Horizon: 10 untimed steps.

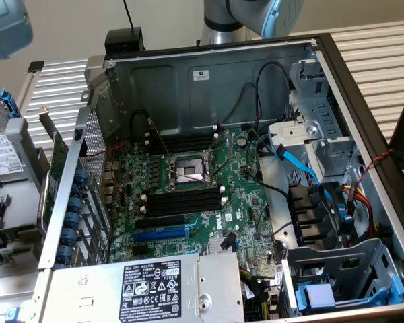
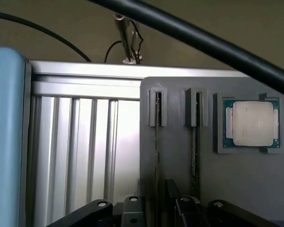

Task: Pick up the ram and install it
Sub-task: 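Pick up the ram and move it above insertion slot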

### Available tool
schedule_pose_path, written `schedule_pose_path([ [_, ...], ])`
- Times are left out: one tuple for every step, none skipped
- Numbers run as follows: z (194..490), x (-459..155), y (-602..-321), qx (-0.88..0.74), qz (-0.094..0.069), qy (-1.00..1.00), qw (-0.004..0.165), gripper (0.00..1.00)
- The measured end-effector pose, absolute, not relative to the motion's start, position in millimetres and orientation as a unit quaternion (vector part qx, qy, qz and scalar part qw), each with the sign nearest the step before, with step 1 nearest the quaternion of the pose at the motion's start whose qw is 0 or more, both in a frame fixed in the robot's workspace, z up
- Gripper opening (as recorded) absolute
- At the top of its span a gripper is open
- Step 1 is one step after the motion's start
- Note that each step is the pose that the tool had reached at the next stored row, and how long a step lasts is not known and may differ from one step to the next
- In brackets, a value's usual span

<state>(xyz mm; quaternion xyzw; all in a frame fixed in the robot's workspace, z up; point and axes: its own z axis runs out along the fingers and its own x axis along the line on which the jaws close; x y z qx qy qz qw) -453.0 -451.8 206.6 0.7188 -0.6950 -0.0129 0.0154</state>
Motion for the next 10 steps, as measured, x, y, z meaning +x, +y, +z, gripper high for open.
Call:
schedule_pose_path([
  [206.4, -453.0, -451.6, 0.719, -0.013, -0.695, 0.015, 0.31],
  [206.3, -453.1, -451.4, 0.719, -0.013, -0.695, 0.015, 0.31],
  [206.2, -453.1, -451.3, 0.719, -0.013, -0.695, 0.015, 0.31],
  [206.1, -453.1, -451.2, 0.719, -0.013, -0.695, 0.015, 0.31],
  [206.0, -453.1, -451.1, 0.719, -0.013, -0.695, 0.015, 0.31],
  [205.7, -453.1, -451.1, 0.719, -0.013, -0.695, 0.015, 0.31],
  [205.4, -453.1, -451.0, 0.719, -0.013, -0.695, 0.015, 0.31],
  [205.0, -453.1, -451.0, 0.719, -0.013, -0.695, 0.015, 0.31],
  [204.6, -453.1, -451.0, 0.719, -0.013, -0.695, 0.015, 0.31],
  [204.5, -453.1, -451.0, 0.719, -0.013, -0.695, 0.015, 0.31],
])
